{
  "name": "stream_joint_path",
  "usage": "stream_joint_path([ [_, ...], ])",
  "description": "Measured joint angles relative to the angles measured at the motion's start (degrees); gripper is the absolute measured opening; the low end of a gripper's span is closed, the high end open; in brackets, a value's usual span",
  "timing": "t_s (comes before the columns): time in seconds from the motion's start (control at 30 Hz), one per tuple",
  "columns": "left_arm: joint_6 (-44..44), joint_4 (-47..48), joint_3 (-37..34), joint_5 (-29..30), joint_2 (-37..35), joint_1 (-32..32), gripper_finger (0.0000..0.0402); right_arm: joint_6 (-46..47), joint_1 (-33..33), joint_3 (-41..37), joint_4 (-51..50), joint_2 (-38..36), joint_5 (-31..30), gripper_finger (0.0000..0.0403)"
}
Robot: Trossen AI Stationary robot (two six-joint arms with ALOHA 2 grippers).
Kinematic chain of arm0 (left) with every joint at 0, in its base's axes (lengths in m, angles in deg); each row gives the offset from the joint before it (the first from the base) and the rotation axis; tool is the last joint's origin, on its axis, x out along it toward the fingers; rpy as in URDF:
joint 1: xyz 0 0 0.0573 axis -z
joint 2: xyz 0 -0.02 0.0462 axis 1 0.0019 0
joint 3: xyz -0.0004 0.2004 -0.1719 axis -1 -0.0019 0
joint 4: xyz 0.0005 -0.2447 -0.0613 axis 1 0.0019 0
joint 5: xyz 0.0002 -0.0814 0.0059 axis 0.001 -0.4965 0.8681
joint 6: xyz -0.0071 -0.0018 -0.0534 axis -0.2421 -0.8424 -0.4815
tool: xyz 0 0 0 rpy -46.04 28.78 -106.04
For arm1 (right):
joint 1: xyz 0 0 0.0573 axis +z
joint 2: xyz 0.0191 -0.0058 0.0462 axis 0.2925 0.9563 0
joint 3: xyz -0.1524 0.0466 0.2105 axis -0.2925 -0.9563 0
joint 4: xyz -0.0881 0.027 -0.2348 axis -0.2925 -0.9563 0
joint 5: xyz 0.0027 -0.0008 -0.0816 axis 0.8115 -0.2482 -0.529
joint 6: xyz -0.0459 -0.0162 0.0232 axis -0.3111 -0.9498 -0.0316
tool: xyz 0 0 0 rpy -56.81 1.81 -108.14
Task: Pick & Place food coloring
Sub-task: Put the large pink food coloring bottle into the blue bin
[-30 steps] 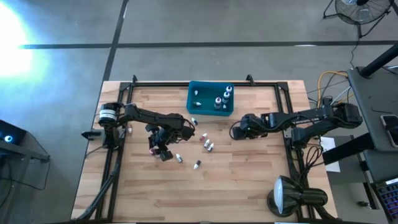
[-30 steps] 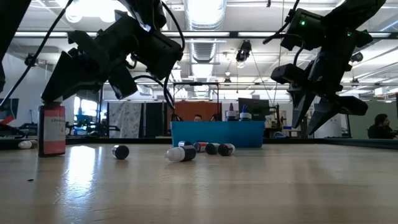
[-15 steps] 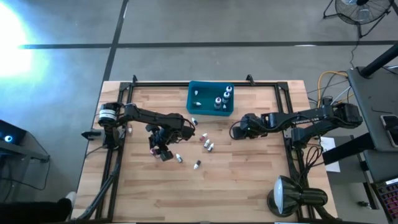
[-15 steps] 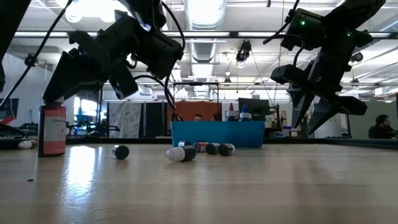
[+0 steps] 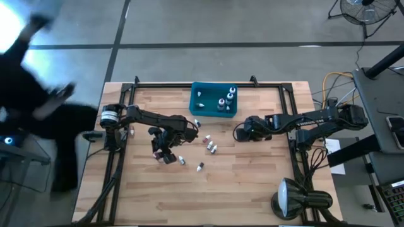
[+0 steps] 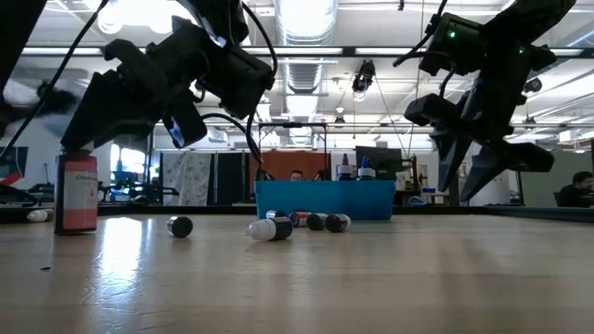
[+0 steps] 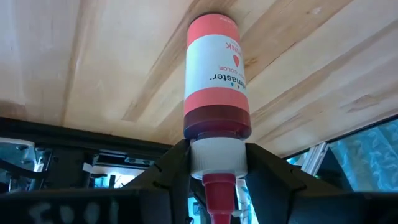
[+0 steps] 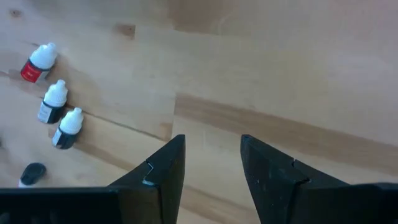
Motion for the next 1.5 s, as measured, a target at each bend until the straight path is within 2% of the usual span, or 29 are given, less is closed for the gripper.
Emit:
stream_joint_path([
  [0.13,1.6,0.1,0.0,0.0,0.0,0.0,0.0115,1.7,0.0,0.0,-0.2,0.0,1.9,0.0148],
  [0.47,5.6,-0.3,0.0,0.6,0.0,0.0,0.0115,4.5,0.0,0.0,-0.2,0.0,1.9,0.0148],
  [0.8,1.5,-0.4,0.0,1.3,0.0,0.0,0.0115,6.3,0.0,0.0,-0.2,0.0,4.3,0.0148],
  [1.1,2.8,-0.4,0.0,2.2,0.0,0.0,0.0116,6.8,0.0,0.0,-0.2,0.0,4.4,0.0148],
  [1.5,2.9,-1.2,0.0,2.4,0.1,0.0,0.0178,7.1,0.0,0.0,-0.2,0.0,4.4,0.0148],
])
